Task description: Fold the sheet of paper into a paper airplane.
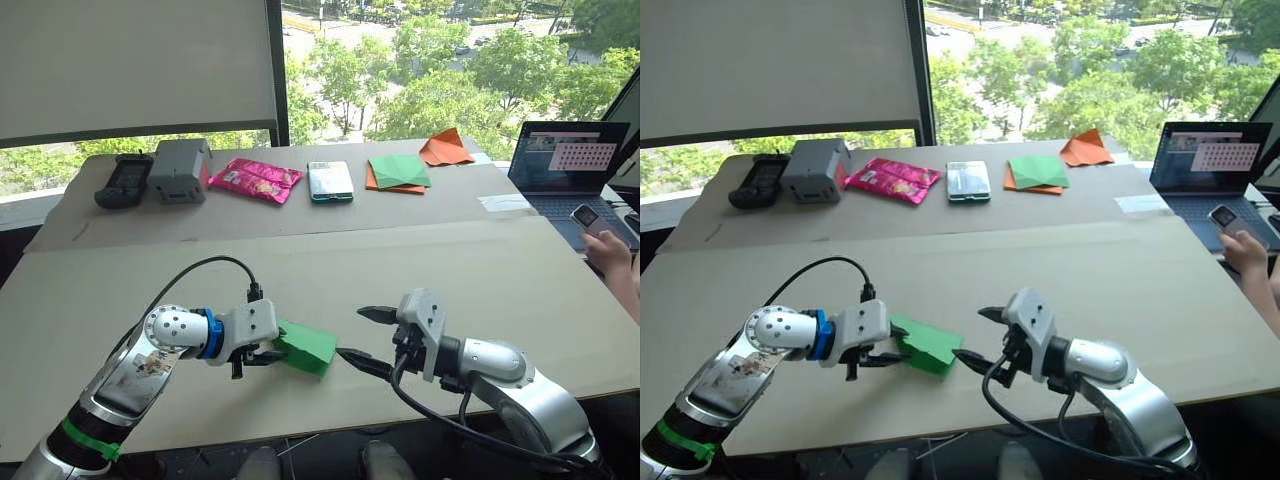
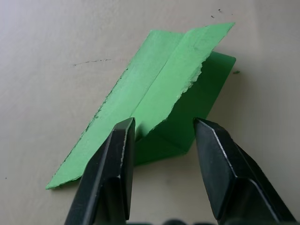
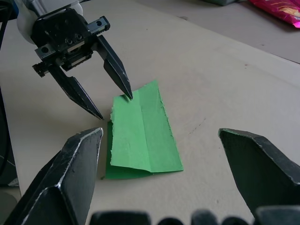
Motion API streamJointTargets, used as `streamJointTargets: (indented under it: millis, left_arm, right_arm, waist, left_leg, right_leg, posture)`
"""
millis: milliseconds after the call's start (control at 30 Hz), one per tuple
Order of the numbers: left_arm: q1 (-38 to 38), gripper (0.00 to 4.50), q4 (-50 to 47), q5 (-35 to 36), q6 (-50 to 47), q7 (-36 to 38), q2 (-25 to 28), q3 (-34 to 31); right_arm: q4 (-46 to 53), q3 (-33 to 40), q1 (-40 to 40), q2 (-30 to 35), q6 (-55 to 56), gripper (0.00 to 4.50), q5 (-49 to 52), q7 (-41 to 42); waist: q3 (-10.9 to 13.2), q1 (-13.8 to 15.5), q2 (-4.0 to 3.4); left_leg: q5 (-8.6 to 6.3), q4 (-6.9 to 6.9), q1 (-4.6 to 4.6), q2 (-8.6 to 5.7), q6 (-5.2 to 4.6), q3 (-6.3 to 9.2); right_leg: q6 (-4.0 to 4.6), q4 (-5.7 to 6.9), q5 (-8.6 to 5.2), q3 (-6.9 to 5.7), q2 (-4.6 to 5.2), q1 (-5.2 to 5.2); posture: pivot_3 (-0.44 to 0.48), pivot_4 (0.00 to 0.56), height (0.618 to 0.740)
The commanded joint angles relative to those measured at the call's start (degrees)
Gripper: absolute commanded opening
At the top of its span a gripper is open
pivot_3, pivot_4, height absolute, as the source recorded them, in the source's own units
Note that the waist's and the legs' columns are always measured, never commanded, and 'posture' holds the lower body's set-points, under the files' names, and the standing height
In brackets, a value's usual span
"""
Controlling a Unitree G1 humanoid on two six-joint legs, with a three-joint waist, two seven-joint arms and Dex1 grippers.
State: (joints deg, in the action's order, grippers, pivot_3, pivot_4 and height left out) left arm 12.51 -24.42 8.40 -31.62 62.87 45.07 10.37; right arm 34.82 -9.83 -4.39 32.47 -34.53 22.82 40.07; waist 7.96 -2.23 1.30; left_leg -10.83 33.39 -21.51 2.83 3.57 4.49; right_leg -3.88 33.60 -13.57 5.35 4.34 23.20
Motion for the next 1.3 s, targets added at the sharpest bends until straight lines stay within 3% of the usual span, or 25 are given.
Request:
streamJointTargets:
  millis: [33,233,367,600,700,1033,1300]
  left_arm:
    - [0.61,2.58,-1.76,6.54,0.09,2.58,2.35,-7.45]
    - [-1.81,2.58,0.71,20.66,-5.63,8.4,5.62,-18.25]
    - [-4.77,2.58,4.37,17.37,-0.55,6.74,6.66,-18.8]
    - [-4.44,2.58,5.94,20.09,-1.74,3.06,4.15,-19.0]
    - [-5.11,2.62,5.27,22.46,-3.02,2.94,4.29,-19.97]
    - [-5.96,2.62,8.0,22.4,-1.12,4.08,6.08,-20.22]
    - [-5.18,2.62,9.71,22.29,0.13,3.38,5.42,-20.0]
  right_arm:
    - [1.37,-3.04,-0.89,0.6,2.79,4.39,-2.46,0.92]
    - [-0.39,-8.18,-0.41,-2.96,6.16,4.39,-5.29,-0.01]
    - [-3.89,-10.81,-0.64,-5.24,10.02,4.39,-9.67,-1.6]
    - [-7.86,-13.13,-1.38,-8.11,13.3,4.39,-12.76,-1.86]
    - [-9.85,-13.02,-1.82,-8.88,15.46,3.56,-14.66,-2.8]
    - [-12.08,-13.86,-1.29,-8.73,17.74,0.06,-15.74,-0.61]
    - [-14.61,-13.18,-2.81,-7.2,20.42,0.02,-16.17,2.98]
  waist:
    - [0.0,-0.06,0.01]
    - [0.0,-0.33,0.0]
    - [-0.01,-0.3,-0.03]
    - [0.0,-0.08,0.02]
    - [0.0,-0.18,0.02]
    - [-0.03,-0.18,-0.02]
    - [-0.03,-0.16,-0.02]
  left_leg:
    - [0.0,-0.04,0.01,0.0,0.0,0.0]
    - [0.0,-0.11,0.06,0.0,0.01,0.0]
    - [0.0,-0.11,0.14,0.0,0.0,-0.01]
    - [-0.01,-0.12,0.08,0.01,0.02,-0.01]
    - [-0.01,-0.13,0.09,0.01,0.01,-0.02]
    - [0.0,-0.17,0.13,0.02,0.0,-0.02]
    - [0.0,-0.16,0.13,0.01,0.0,-0.03]
  right_leg:
    - [0.0,-0.01,0.0,0.0,0.0,0.03]
    - [0.01,-0.05,0.0,-0.02,0.02,0.05]
    - [0.01,-0.07,-0.01,0.0,0.03,0.03]
    - [0.01,-0.14,-0.01,-0.01,0.04,0.03]
    - [0.02,-0.12,0.0,0.0,0.02,0.02]
    - [0.02,-0.07,0.0,0.01,0.0,0.02]
    - [0.02,-0.07,0.0,0.02,0.01,0.0]
  posture:
    - [0.0,0.15,0.732]
    - [0.0,0.15,0.732]
    - [0.0,0.15,0.732]
    - [0.0,0.15,0.732]
    - [0.0,0.15,0.732]
    - [0.0,0.15,0.732]
    - [0.0,0.15,0.732]
